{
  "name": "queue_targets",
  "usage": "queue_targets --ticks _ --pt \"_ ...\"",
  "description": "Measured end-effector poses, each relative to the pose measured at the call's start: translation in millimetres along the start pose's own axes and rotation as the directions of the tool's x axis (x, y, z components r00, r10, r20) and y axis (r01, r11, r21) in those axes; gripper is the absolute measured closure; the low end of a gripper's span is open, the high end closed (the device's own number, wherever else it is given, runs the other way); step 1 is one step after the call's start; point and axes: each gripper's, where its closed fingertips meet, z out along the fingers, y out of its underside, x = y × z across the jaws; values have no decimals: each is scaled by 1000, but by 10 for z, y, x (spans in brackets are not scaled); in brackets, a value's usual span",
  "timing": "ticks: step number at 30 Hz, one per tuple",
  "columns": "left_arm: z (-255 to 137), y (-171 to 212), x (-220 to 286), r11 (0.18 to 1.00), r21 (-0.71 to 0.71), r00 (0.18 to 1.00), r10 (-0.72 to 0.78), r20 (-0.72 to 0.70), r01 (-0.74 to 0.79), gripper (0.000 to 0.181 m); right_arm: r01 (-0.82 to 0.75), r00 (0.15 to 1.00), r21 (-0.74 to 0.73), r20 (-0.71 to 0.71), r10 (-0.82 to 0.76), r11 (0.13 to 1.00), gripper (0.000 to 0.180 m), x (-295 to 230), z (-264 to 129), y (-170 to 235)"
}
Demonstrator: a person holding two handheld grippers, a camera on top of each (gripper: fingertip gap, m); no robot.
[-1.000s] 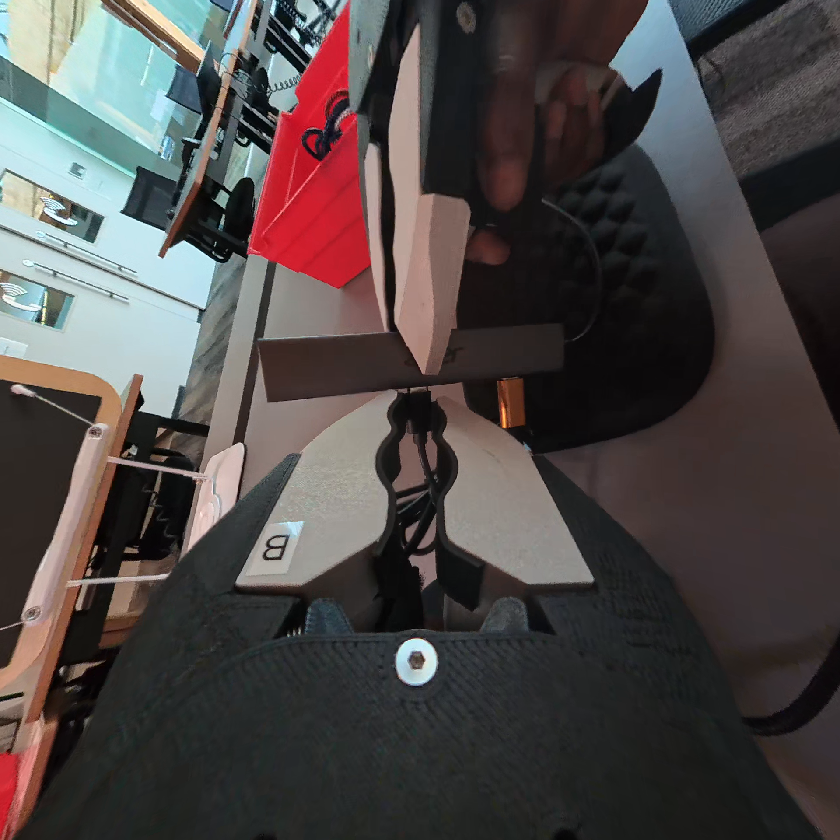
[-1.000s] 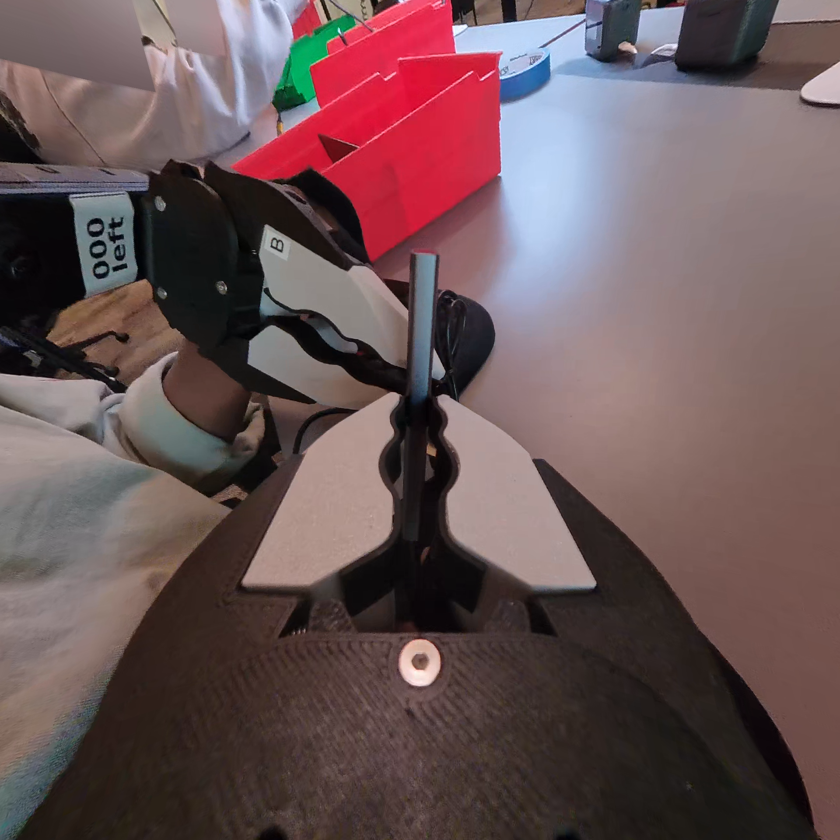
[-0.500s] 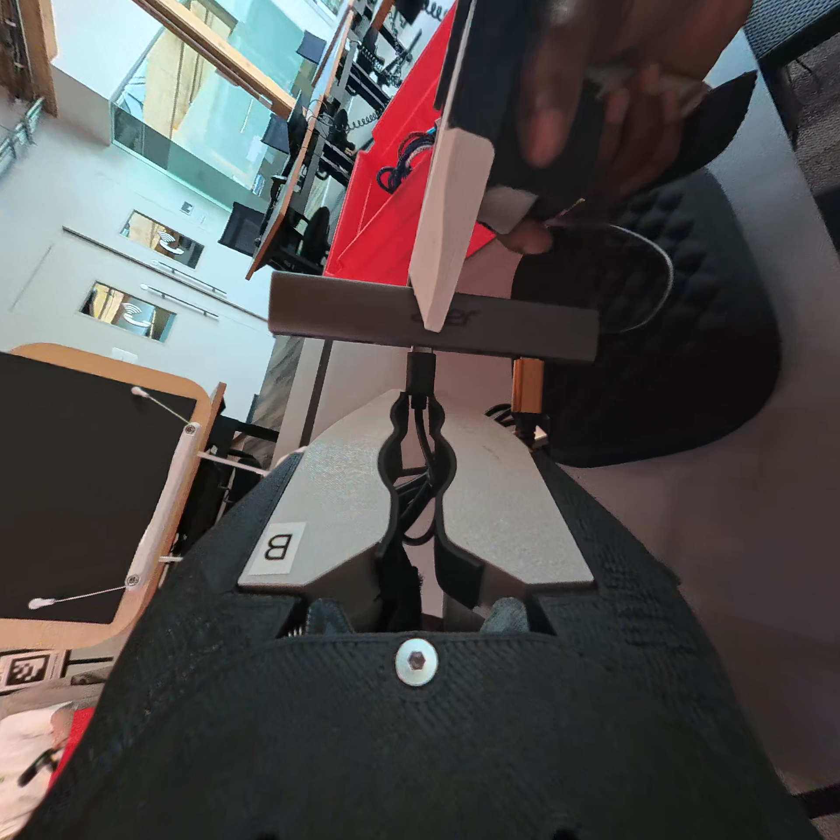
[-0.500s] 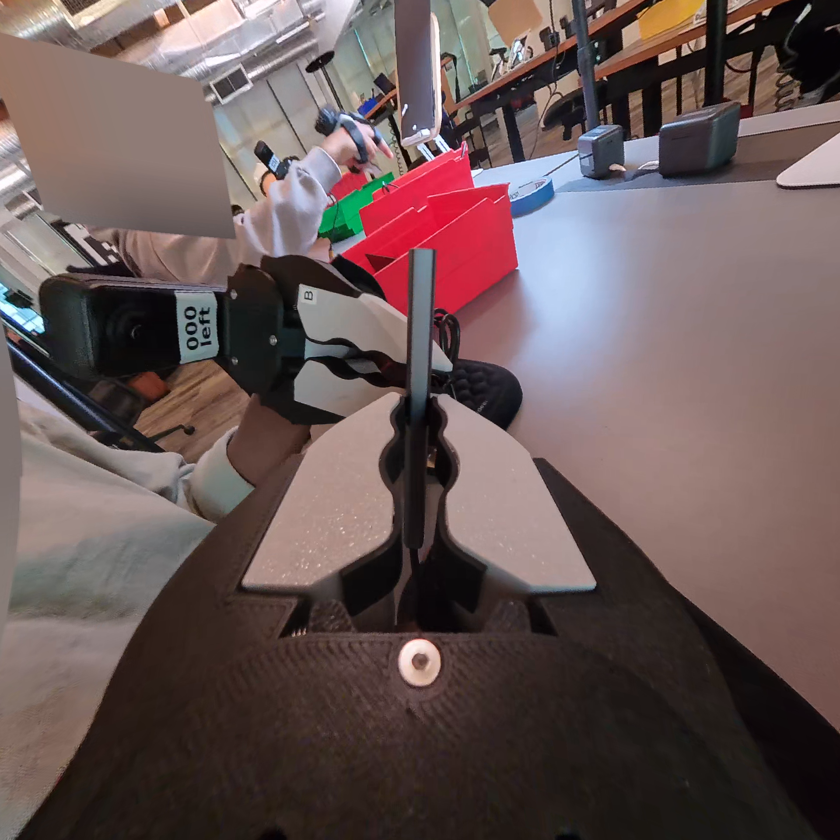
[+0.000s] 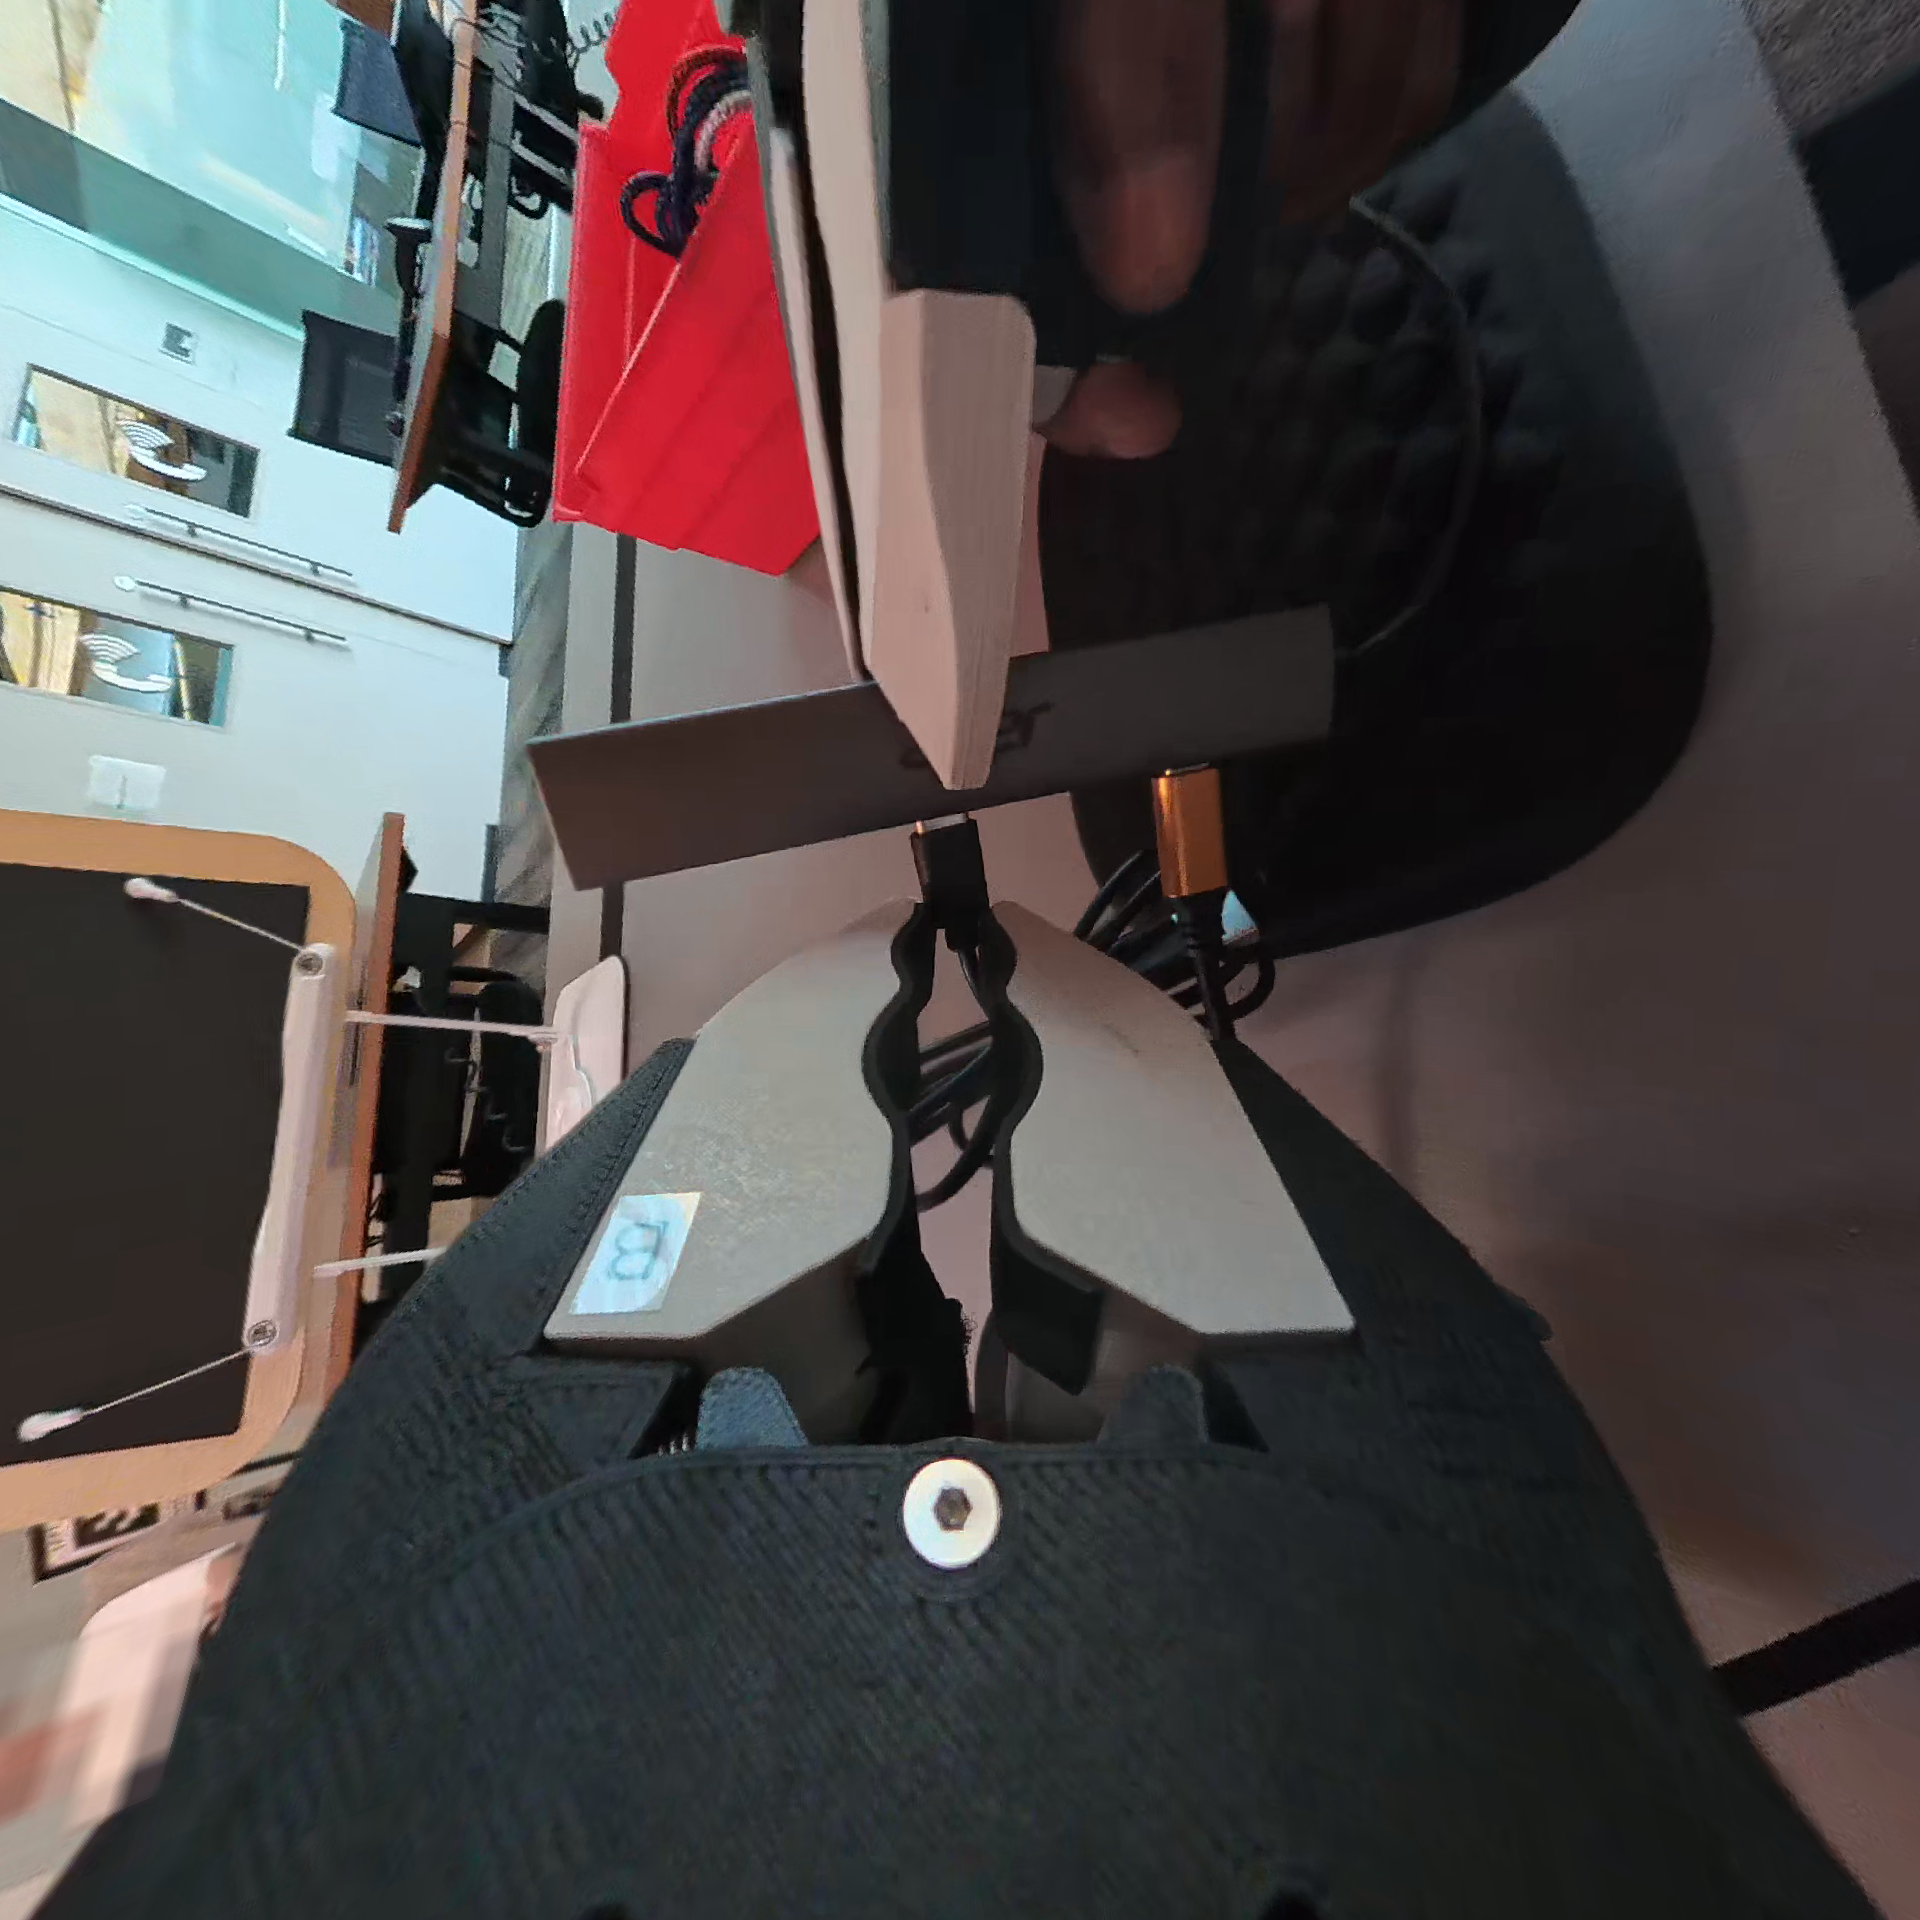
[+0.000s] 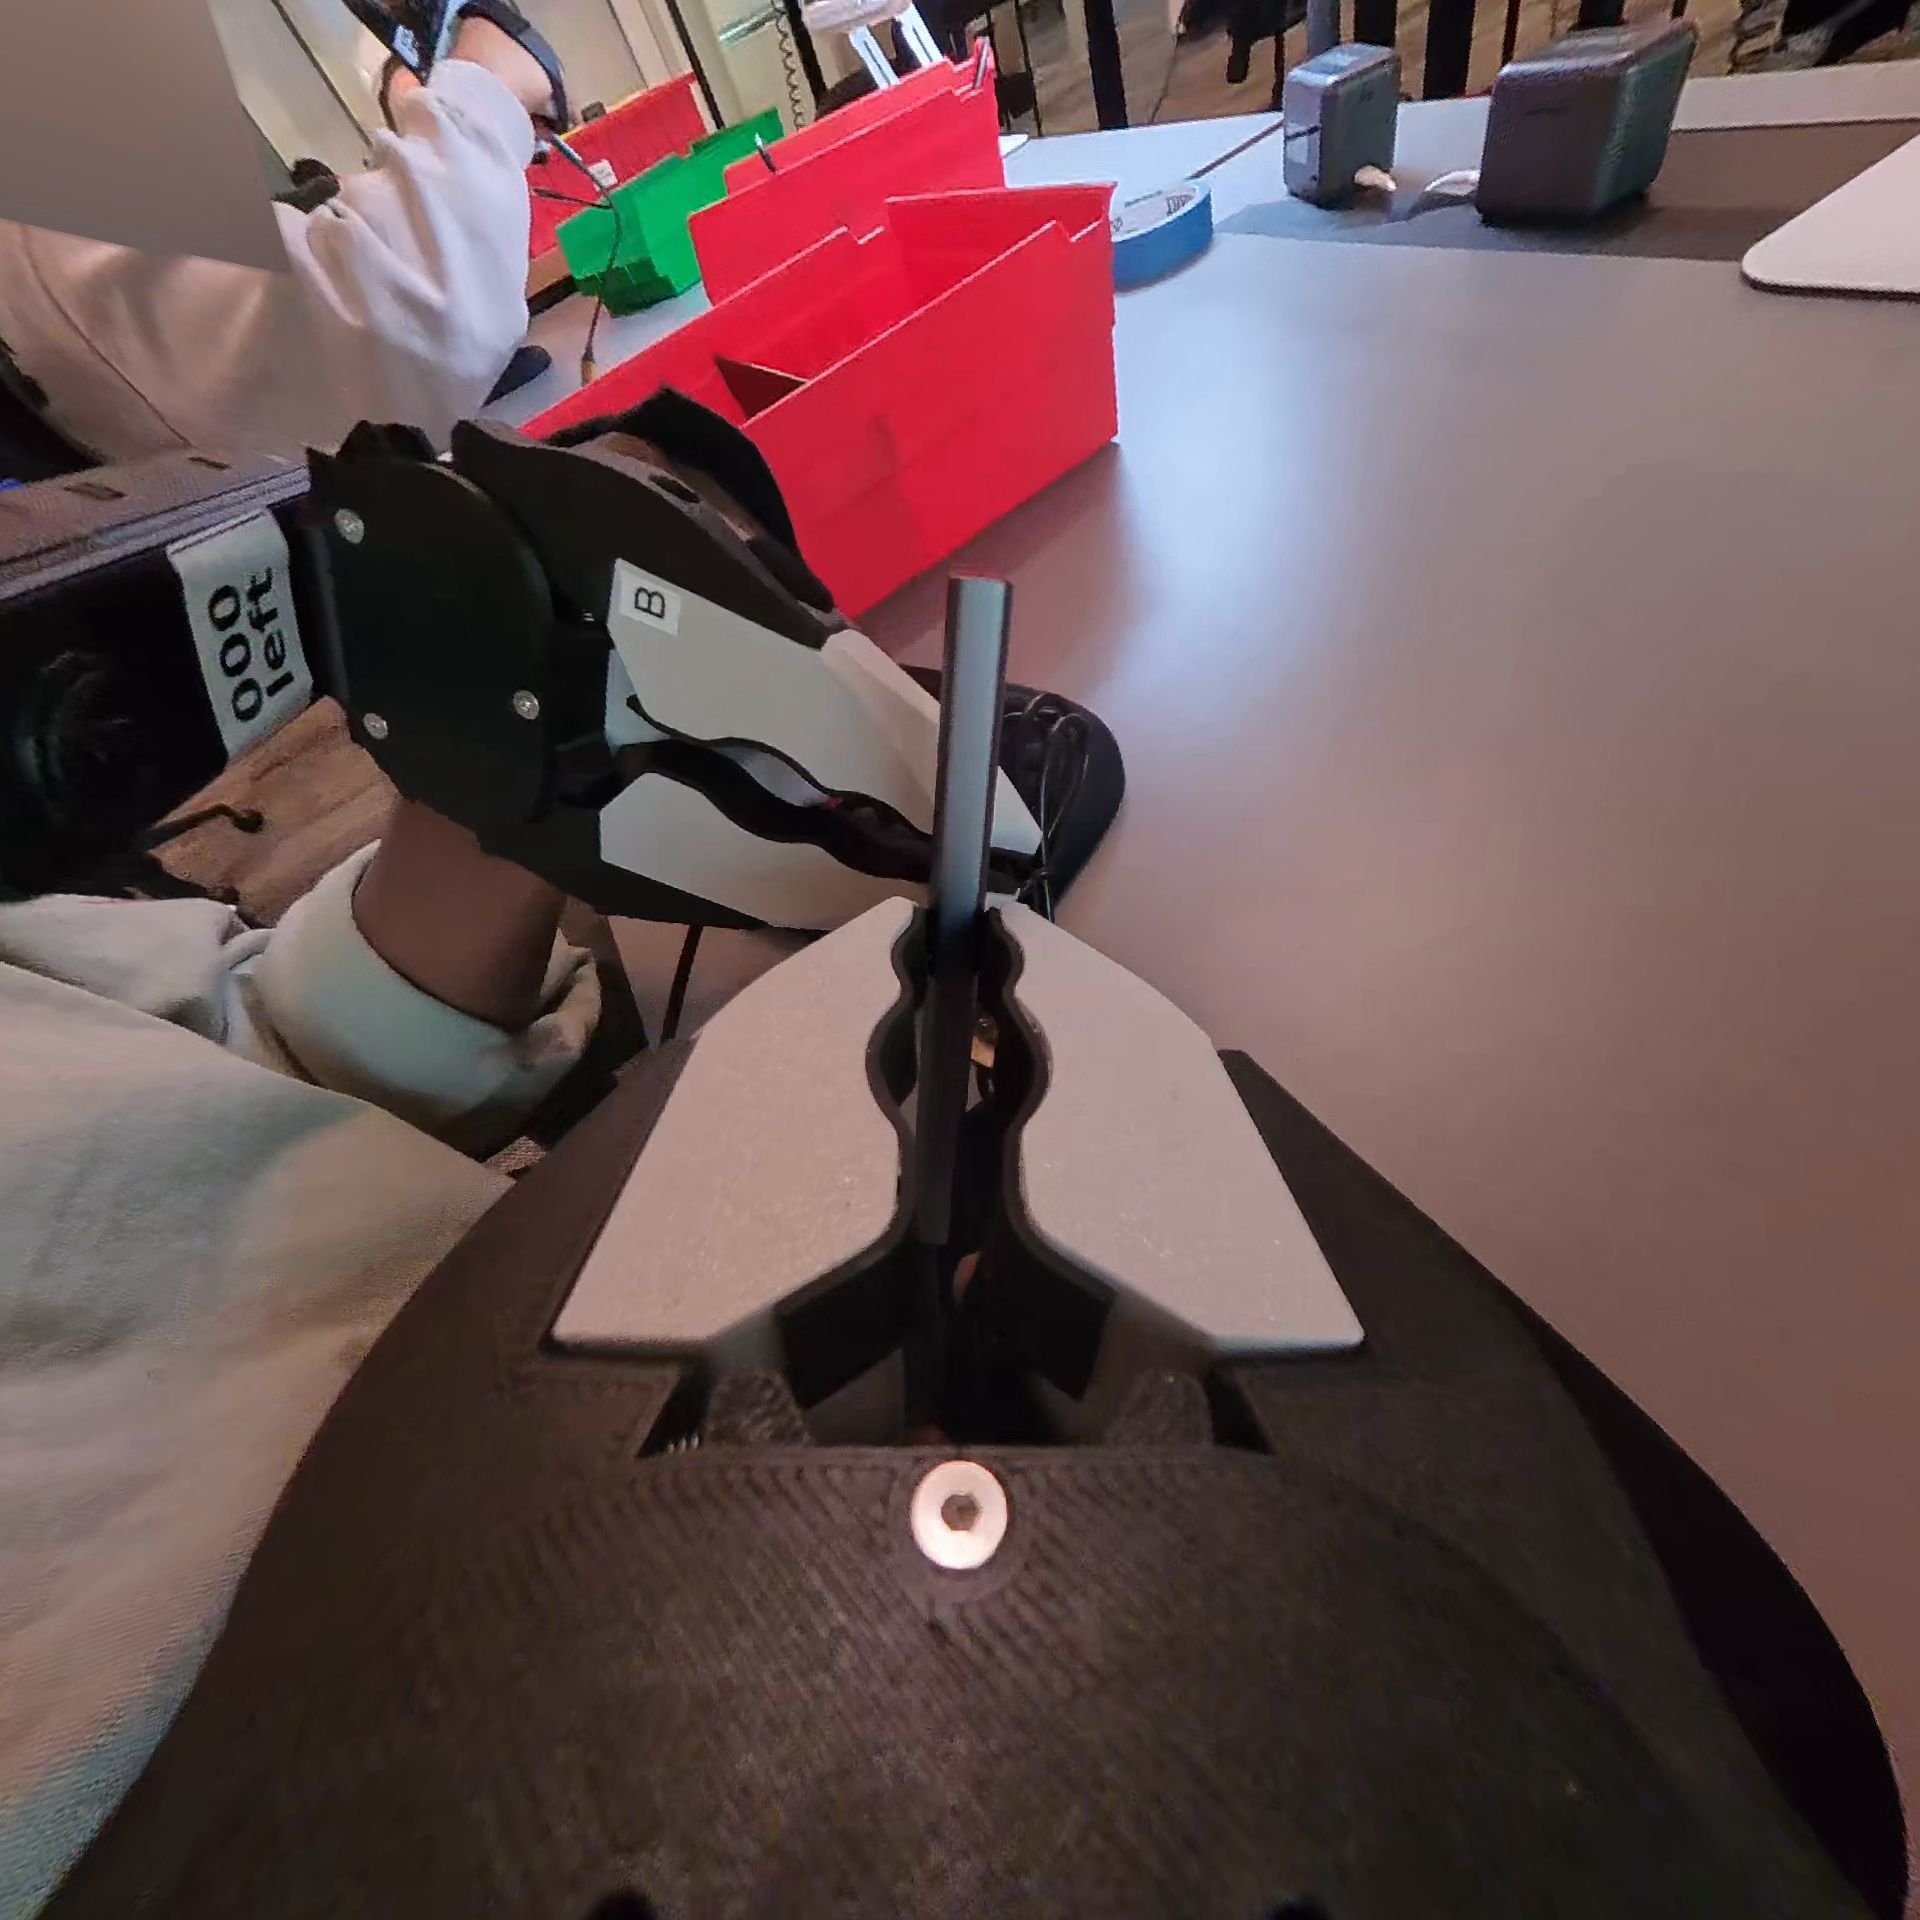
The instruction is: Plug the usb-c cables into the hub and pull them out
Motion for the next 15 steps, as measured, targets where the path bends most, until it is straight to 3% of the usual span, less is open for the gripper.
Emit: queue_targets --ticks 7,11,13,15 --pt "8 16 14 1000 -19 1000 -1 -13 1 173 43 999 -44 -27 -44 998 171 2 40 19" --pt "1 10 -108 997 -1 997 -74 39 74 172 60 997 20 -49 -59 998 171 22 21 -62" --pt "-76 -93 -303 989 94 981 -128 147 115 172 46 999 131 -31 -43 990 171 15 -69 -226" --pt "-272 -208 -540 931 286 935 -290 206 226 165 -34 999 285 36 25 958 171 -29 -217 -422"
